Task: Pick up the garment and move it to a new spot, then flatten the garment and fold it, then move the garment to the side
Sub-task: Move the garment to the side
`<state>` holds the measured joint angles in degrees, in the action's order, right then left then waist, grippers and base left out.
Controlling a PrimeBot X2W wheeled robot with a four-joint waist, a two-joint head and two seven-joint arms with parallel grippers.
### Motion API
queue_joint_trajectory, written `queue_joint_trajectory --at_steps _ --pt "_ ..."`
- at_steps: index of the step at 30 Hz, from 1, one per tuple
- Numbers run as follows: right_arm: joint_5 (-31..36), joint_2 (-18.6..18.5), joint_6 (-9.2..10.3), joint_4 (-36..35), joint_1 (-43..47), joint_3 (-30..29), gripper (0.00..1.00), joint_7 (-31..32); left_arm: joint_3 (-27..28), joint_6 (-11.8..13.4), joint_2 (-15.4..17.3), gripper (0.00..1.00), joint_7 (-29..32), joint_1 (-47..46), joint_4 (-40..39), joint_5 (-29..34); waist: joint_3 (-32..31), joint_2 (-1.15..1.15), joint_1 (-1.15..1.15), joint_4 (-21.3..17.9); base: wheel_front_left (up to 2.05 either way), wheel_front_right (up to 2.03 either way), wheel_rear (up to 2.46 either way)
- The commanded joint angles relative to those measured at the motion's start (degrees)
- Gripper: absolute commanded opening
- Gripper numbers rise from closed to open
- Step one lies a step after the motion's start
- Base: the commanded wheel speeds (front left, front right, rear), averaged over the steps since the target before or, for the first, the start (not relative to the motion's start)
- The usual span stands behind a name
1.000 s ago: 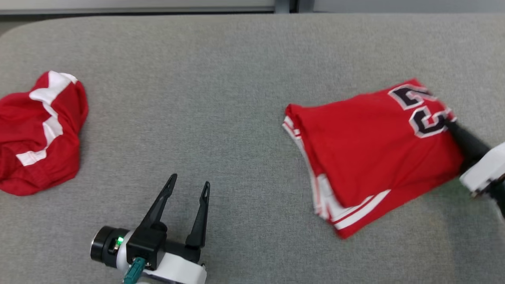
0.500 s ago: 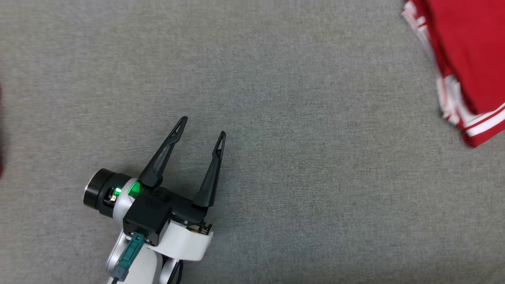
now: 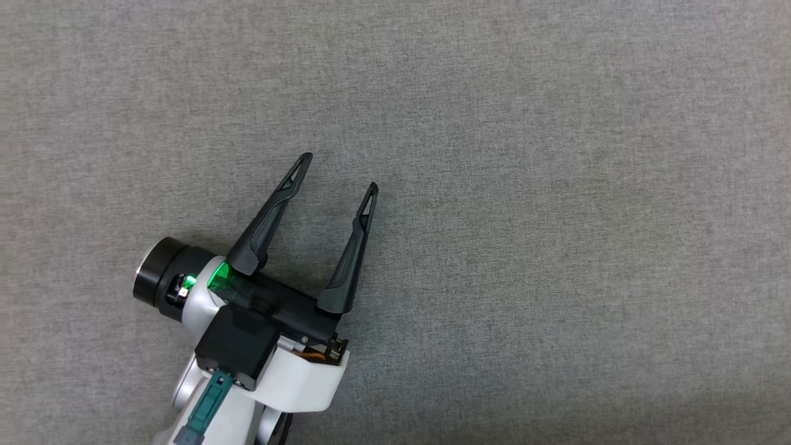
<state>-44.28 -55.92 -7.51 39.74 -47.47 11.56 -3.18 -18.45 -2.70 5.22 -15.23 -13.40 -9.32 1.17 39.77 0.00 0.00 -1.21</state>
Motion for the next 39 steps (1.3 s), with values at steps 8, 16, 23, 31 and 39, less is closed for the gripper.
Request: queue_joint_trajectory --at_steps 8,16,23,31,39 --pt "15.8 12.1 0.05 -0.9 2.6 0.8 1.0 -9.5 -0.1 1.9 -0.6 1.0 0.1 1.5 2.4 -2.3 -7.5 0.0 0.0 2.3 0.0 0.0 0.0" --pt "17.4 31.1 0.08 -6.7 15.8 4.8 1.0 -12.1 2.3 2.9 -1.6 1.0 0.1 6.6 6.5 -6.2 -19.8 0.0 0.0 3.9 0.0 0.0 0.0" --pt "24.1 40.7 0.08 -17.2 26.7 0.6 1.0 -12.1 6.4 4.2 -2.1 1.0 0.1 11.7 8.4 -9.0 -27.6 0.0 0.0 4.1 0.0 0.0 0.0" --pt "31.2 47.5 0.07 -30.8 40.3 -4.4 1.0 -11.9 10.1 5.8 -2.2 1.0 0.1 17.6 7.6 -11.4 -34.8 0.0 0.0 3.4 0.0 0.0 0.0" --pt "35.7 49.7 0.04 -35.3 48.4 -5.9 1.0 -12.0 12.7 7.2 -2.2 1.0 0.1 22.6 8.1 -10.3 -39.2 0.0 0.0 2.2 0.0 0.0 0.0"
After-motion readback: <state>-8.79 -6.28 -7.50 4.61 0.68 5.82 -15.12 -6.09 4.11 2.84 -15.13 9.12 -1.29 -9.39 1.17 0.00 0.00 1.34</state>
